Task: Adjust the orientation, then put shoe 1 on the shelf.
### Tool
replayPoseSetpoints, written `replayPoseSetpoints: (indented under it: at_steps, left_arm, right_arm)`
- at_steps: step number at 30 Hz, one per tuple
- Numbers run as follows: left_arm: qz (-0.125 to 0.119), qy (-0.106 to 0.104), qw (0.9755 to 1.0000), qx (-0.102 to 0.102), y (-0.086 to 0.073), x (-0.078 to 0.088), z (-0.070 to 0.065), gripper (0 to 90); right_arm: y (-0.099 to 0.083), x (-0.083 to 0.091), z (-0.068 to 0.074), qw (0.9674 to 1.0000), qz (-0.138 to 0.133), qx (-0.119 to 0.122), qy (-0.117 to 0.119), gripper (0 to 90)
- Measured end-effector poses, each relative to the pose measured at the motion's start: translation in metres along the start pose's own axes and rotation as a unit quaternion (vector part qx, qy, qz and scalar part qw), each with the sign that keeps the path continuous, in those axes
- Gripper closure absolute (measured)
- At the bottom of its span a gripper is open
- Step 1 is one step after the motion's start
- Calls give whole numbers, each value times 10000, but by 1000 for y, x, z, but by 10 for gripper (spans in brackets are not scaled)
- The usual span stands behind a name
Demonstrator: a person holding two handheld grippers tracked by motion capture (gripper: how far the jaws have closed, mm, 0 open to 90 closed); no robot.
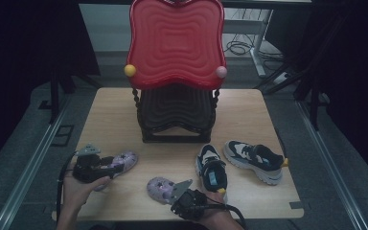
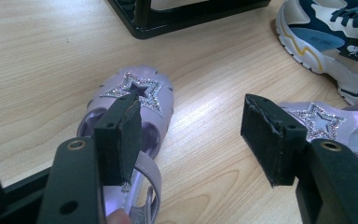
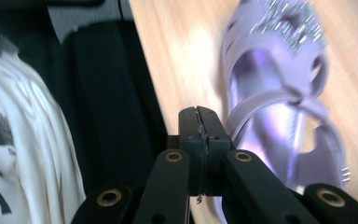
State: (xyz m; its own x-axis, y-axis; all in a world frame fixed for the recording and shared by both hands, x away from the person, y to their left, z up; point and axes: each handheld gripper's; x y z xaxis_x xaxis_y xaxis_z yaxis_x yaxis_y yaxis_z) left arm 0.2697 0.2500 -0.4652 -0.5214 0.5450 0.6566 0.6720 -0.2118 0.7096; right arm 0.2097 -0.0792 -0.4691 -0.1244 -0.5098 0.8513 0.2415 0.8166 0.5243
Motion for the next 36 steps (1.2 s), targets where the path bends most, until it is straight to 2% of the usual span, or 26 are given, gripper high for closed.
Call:
replayPoseSetpoints:
  at_steps: [6, 11, 17, 24, 32, 36]
  left_arm:
    - [-34, 13, 10000, -11, 0, 1, -1, 387]
    - [-58, 29, 10000, -12, 0, 3, 0, 388]
    - [-102, 83, 9999, -19, -1, 8, -1, 388]
    - [-214, 157, 9996, -78, 2, 22, 0, 388]
    - [-265, 356, 9990, -80, -13, 46, 10, 388]
    - [-175, 341, 9992, -89, -23, 47, 14, 388]
  right_arm:
    - [0, 9, -7, 9990, -400, -131, -124, 900]
    - [-3, 14, -13, 9975, -644, -265, -114, 900]
    - [-6, 21, -14, 9953, -895, -331, -142, 812]
    - [-13, 24, -15, 9945, -962, -376, -172, 731]
    - [-22, 32, -16, 9916, -1134, -535, -306, 685]
    - [-24, 30, -14, 9915, -1131, -567, -295, 669]
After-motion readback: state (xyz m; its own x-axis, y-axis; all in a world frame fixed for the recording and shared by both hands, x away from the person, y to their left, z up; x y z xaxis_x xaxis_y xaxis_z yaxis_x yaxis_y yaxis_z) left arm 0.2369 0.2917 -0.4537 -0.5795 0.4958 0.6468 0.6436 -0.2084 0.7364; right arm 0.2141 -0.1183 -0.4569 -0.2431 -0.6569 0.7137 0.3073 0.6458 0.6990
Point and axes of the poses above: each handheld gripper's, and its own axes: x roughly backward along the jaws, y roughly out of its top, z roughly to its left
